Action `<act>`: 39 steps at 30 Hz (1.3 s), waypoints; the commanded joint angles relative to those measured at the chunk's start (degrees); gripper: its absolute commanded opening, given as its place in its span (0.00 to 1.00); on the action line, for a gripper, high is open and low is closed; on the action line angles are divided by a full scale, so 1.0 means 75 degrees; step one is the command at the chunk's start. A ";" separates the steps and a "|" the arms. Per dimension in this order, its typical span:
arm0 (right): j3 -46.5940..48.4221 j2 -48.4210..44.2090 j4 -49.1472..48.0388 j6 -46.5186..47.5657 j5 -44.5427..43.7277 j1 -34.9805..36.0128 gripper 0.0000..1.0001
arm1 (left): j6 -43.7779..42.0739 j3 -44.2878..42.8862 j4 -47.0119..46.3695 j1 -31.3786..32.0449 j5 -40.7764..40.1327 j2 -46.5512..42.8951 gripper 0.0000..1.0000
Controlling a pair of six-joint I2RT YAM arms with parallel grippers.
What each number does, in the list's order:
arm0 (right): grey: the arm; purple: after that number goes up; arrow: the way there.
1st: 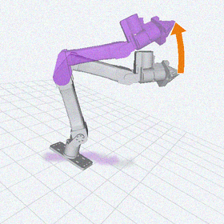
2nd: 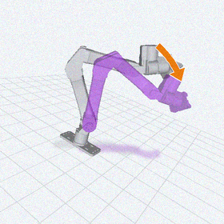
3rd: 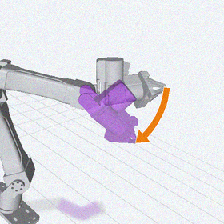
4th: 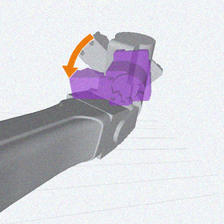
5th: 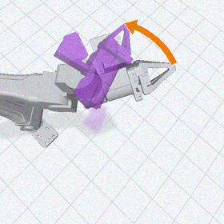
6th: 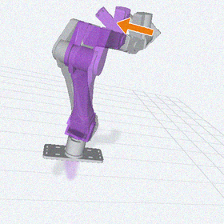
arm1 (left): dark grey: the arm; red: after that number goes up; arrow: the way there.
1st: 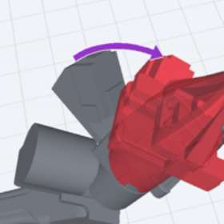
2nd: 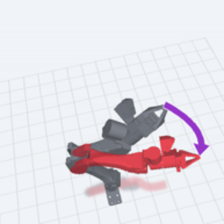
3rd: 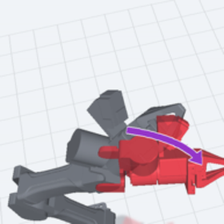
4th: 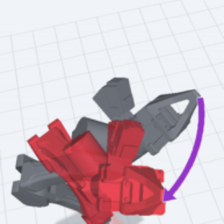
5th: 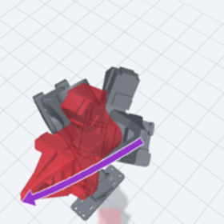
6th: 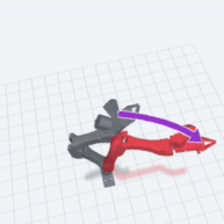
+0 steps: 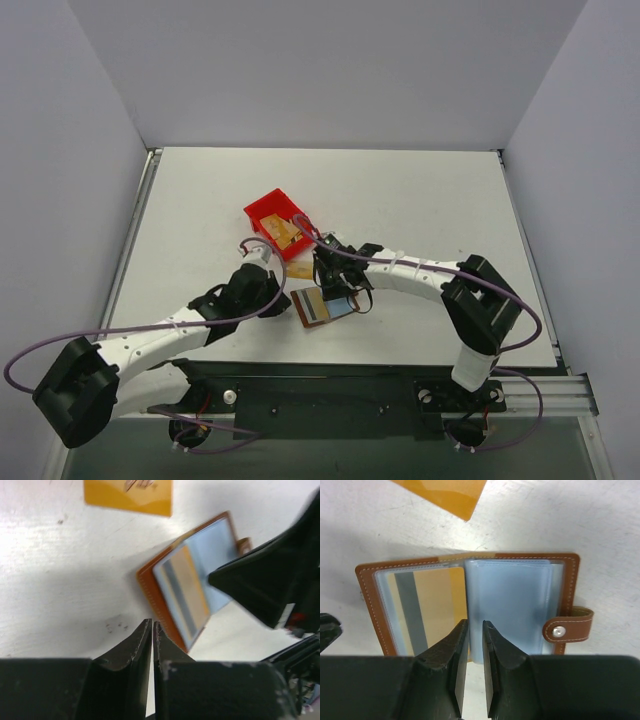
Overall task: Put the credit cards into the card holder
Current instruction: Insert the credit card into the card holder.
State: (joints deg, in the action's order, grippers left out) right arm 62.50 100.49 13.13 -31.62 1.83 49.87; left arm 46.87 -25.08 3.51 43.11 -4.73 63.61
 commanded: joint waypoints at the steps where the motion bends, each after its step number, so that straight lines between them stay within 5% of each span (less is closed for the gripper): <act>1: -0.0282 -0.0379 -0.0519 0.0044 0.0588 0.0019 0.14 | -0.0167 -0.0780 0.0271 0.0041 -0.0085 -0.0548 0.17; 28: -0.0763 -0.0532 -0.1035 -0.0203 0.1221 -0.0567 0.15 | -0.0273 -0.0148 -0.1569 0.0228 0.0467 0.1678 0.23; 39: -0.0669 -0.0028 -0.1105 -0.0191 0.1409 -0.0508 0.04 | -0.0191 0.0039 -0.1616 0.0228 0.0420 0.1701 0.23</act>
State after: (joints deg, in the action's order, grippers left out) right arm 56.45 98.91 4.84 -32.95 11.70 45.47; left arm 44.97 -25.26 -6.74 44.60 -1.58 76.01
